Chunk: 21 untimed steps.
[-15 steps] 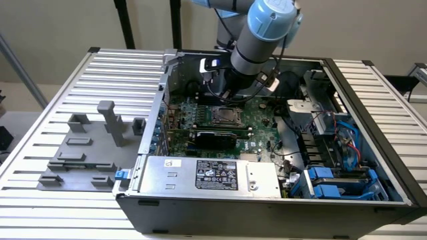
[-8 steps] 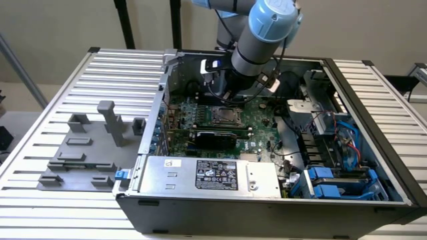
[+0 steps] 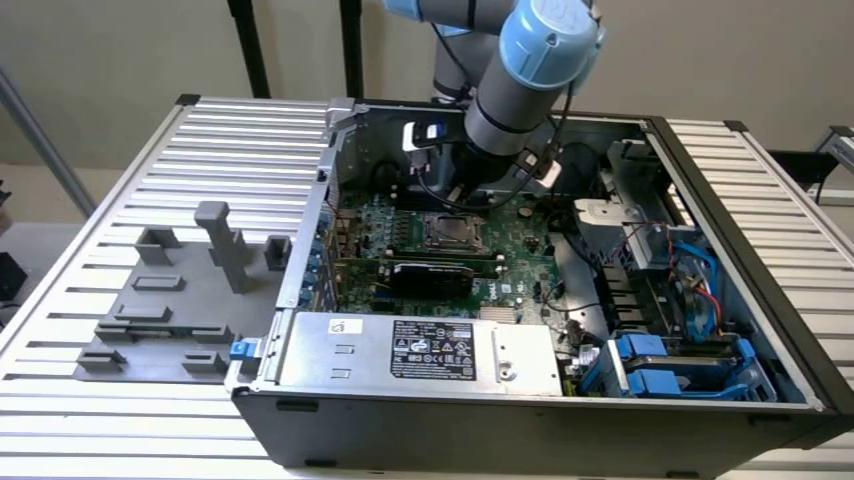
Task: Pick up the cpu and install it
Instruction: 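Install the first cpu locking lever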
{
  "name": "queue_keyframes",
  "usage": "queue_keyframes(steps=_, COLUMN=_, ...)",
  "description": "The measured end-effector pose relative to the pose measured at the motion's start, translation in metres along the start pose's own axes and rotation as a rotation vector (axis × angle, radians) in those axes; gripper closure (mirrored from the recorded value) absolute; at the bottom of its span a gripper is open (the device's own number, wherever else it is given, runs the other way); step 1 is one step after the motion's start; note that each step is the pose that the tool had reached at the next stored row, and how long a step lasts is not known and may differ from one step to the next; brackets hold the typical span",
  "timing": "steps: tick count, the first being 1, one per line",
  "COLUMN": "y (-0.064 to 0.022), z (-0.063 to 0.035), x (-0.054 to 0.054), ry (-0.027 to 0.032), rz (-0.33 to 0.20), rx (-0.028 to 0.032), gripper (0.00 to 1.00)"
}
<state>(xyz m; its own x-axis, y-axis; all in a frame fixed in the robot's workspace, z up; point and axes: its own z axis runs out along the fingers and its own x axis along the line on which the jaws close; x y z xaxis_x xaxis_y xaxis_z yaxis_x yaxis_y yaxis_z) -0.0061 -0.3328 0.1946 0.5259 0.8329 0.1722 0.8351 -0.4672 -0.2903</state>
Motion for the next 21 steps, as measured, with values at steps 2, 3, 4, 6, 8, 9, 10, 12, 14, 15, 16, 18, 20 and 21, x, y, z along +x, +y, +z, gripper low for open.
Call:
queue_keyframes(steps=2, y=0.0015, z=-0.0001, x=0.0001, ry=-0.0008, rz=-0.002, rx=0.0004, gripper=0.89)
queue_keyframes(steps=3, y=0.0023, z=-0.0001, x=0.0001, ry=-0.0013, rz=-0.003, rx=0.0006, gripper=0.89)
queue_keyframes(steps=4, y=0.0031, z=-0.0002, x=0.0001, ry=-0.0016, rz=-0.005, rx=0.0009, gripper=0.89)
queue_keyframes(steps=6, y=0.0045, z=-0.0006, x=0.0001, ry=-0.0031, rz=-0.008, rx=0.0014, gripper=0.89)
queue_keyframes(steps=8, y=0.0058, z=-0.0007, x=0.0002, ry=-0.0036, rz=-0.012, rx=0.0023, gripper=0.89)
queue_keyframes(steps=9, y=0.0064, z=-0.0007, x=0.0003, ry=-0.0041, rz=-0.014, rx=0.0027, gripper=0.89)
queue_keyframes(steps=10, y=0.0070, z=-0.0008, x=0.0004, ry=-0.0047, rz=-0.016, rx=0.0031, gripper=0.89)
queue_keyframes(steps=12, y=0.0078, z=-0.0008, x=0.0007, ry=-0.0059, rz=-0.021, rx=0.0042, gripper=0.89)
queue_keyframes(steps=14, y=0.0087, z=-0.0009, x=0.0011, ry=-0.0065, rz=-0.026, rx=0.0056, gripper=0.89)
queue_keyframes(steps=15, y=0.0091, z=-0.0009, x=0.0013, ry=-0.0068, rz=-0.029, rx=0.0065, gripper=0.89)
queue_keyframes(steps=16, y=0.0094, z=-0.0009, x=0.0015, ry=-0.0068, rz=-0.032, rx=0.0075, gripper=0.89)
queue_keyframes(steps=18, y=0.0096, z=-0.0009, x=0.0015, ry=-0.0052, rz=-0.035, rx=0.0096, gripper=0.89)
queue_keyframes(steps=20, y=0.0096, z=-0.0008, x=0.0016, ry=-0.0011, rz=-0.037, rx=0.0124, gripper=0.89)
queue_keyframes(steps=21, y=0.0096, z=-0.0008, x=0.0017, ry=0.0002, rz=-0.038, rx=0.0133, gripper=0.89)
